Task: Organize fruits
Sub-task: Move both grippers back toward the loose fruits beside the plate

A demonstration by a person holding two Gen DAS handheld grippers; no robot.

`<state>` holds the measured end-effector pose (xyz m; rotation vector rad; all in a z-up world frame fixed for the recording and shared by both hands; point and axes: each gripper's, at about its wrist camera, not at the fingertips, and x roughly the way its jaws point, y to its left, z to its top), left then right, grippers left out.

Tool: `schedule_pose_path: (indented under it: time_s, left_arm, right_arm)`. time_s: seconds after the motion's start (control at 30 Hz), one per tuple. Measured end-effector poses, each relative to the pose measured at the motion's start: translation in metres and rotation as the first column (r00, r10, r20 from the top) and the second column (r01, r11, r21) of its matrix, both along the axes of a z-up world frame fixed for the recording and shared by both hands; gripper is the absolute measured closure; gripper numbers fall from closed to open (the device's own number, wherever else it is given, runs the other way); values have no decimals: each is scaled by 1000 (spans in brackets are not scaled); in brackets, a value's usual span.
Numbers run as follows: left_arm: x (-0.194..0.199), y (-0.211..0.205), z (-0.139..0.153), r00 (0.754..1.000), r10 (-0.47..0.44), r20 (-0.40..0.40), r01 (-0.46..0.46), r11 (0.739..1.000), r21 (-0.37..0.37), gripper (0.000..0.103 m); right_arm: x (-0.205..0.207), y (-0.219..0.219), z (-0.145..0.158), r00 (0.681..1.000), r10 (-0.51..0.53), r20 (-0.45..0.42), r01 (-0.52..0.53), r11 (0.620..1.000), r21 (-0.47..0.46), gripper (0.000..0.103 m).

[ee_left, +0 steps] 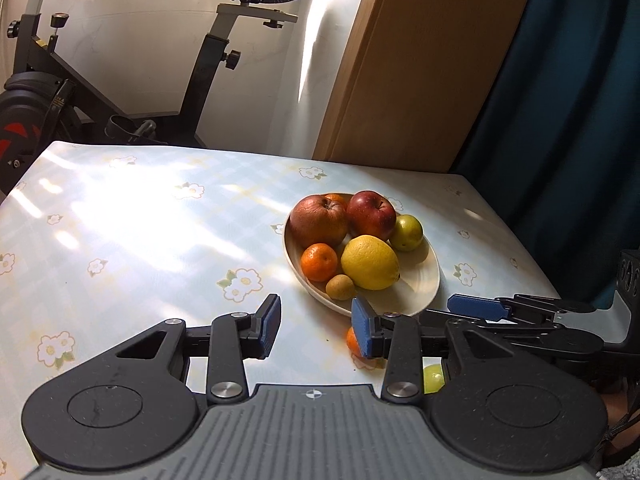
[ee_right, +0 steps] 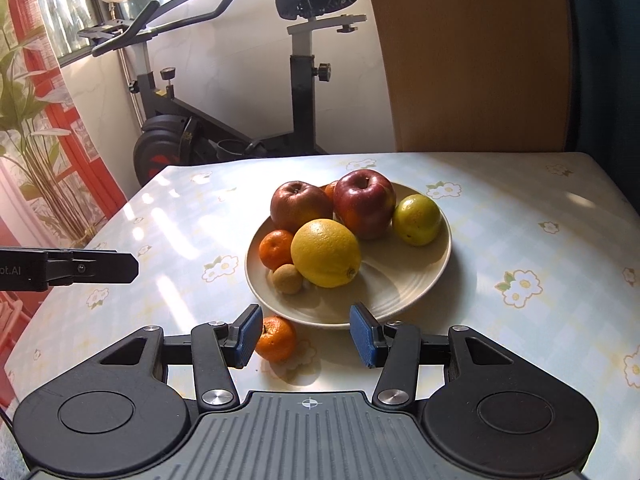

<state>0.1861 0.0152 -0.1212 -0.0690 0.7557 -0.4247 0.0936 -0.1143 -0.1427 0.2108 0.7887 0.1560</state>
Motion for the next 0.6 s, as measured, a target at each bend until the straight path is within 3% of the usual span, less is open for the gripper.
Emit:
schedule_pose_path:
  time_s: [0.27, 0.6]
  left_arm:
    - [-3, 3, -6, 1000, 3, -12, -3, 1000, 2, 62]
    - [3, 12, -13, 999, 26, -27, -27, 1000, -16, 62]
  right_arm:
    - [6, 13, -14, 997, 49, -56, -48, 999, 21, 62]
    - [30, 35, -23, 989, 112, -101, -116, 993, -31, 64]
